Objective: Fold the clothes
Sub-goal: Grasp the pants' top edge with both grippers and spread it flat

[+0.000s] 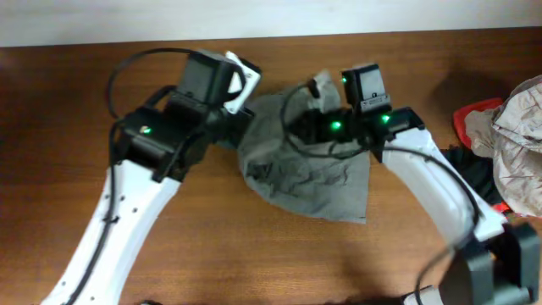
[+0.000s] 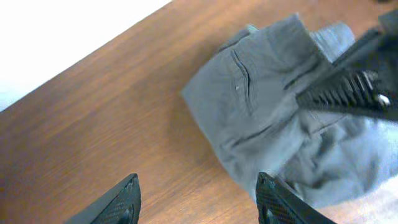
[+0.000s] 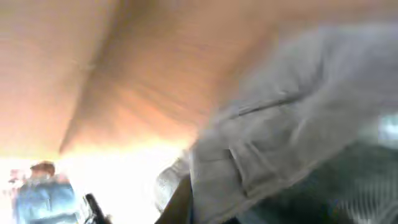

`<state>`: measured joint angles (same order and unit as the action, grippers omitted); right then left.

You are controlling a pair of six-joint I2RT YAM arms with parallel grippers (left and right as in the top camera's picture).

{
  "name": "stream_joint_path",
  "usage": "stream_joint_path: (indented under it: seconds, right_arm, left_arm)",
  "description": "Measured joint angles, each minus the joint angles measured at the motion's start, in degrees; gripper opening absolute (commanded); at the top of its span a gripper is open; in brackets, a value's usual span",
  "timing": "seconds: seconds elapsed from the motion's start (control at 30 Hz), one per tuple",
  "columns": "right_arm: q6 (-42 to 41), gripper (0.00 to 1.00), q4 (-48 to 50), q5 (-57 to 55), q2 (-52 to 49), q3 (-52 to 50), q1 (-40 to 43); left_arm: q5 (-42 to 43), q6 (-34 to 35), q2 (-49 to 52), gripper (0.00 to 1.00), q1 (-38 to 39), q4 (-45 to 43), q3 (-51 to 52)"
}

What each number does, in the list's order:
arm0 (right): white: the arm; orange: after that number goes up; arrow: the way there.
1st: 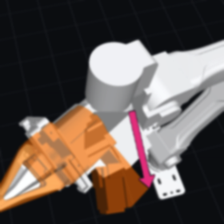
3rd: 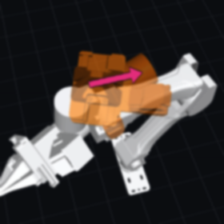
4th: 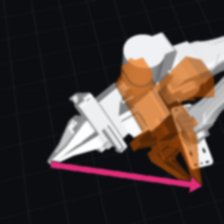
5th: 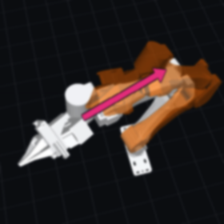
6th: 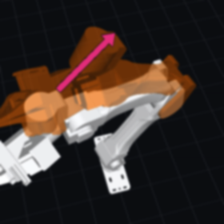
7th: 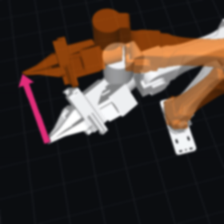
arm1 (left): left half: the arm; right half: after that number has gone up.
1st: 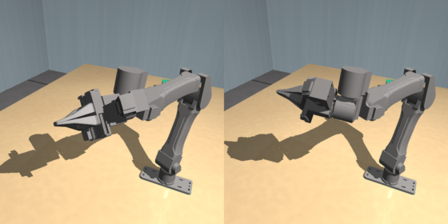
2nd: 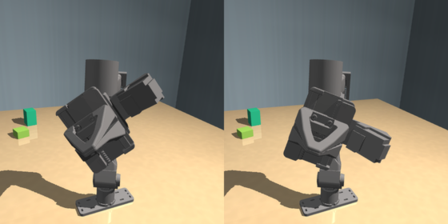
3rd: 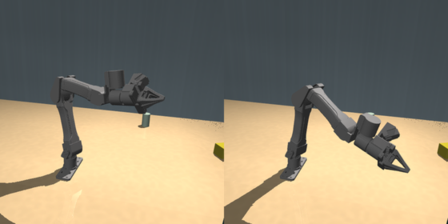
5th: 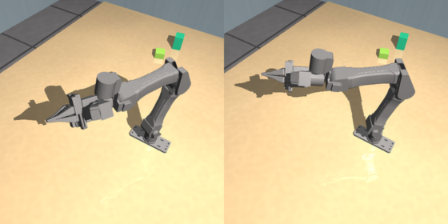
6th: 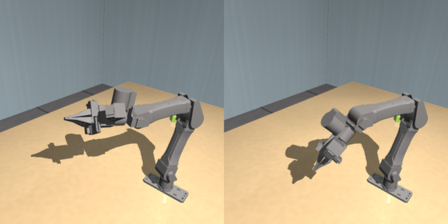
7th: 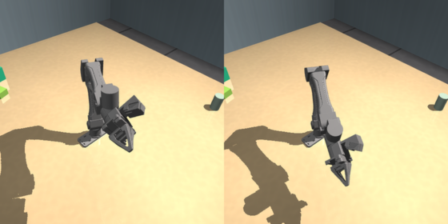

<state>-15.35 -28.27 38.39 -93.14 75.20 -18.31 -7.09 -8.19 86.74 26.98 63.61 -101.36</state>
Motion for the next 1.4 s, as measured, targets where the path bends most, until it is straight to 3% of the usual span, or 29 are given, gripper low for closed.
stream_joint_path:
  seconds: [0.17, 0.23, 0.4, 0.43, 0.53, 0.87, 1.13, 1.27, 1.4]
  right_arm:
    - [0.9, 0.04, 8.9, -1.0, -1.1, 0.8, -10.7]
    - [2.3, 0.09, 12.6, -1.6, -4.2, 0.8, -15.0]
    - [8.3, 0.44, 15.9, -2.4, -13.2, 0.8, -24.8]
    - [9.9, 0.58, 15.9, -2.5, -14.8, 0.8, -26.9]
    - [14.3, 0.66, 15.9, -2.7, -16.1, 0.8, -30.9]
    - [17.0, 0.67, 4.3, -6.4, -14.6, 0.8, -27.9]
    - [14.4, 0.7, 2.5, -6.2, 0.7, 0.8, -14.9]
    - [8.8, 0.58, -2.4, -9.5, 3.4, 1.2, -7.8]
    - [3.5, 0.19, -4.3, -11.6, -1.2, 1.2, -2.4]
  left_arm:
    - [-0.7, 1.4, -6.7, 0.62, -1.5, -0.1, 0.0]
    - [-0.7, 1.7, -9.0, 0.62, -1.5, -0.2, 0.0]
    - [-0.7, 1.9, -11.5, 0.62, -1.5, -0.2, -0.1]
    - [-0.8, 1.9, -11.5, 0.62, -1.5, -0.2, -0.1]
    - [-1.4, 1.9, -11.5, 0.62, -1.5, 0.2, -0.1]
    - [-5.7, 3.0, -11.5, 0.62, -1.5, 0.9, -0.1]
    - [-7.3, 4.2, -11.5, 0.62, -1.5, 0.9, -0.1]
    - [-7.3, 4.7, -11.5, 0.63, -1.5, 0.9, -0.1]
    - [-7.4, 5.0, -11.5, 0.63, -1.5, 0.9, -0.1]
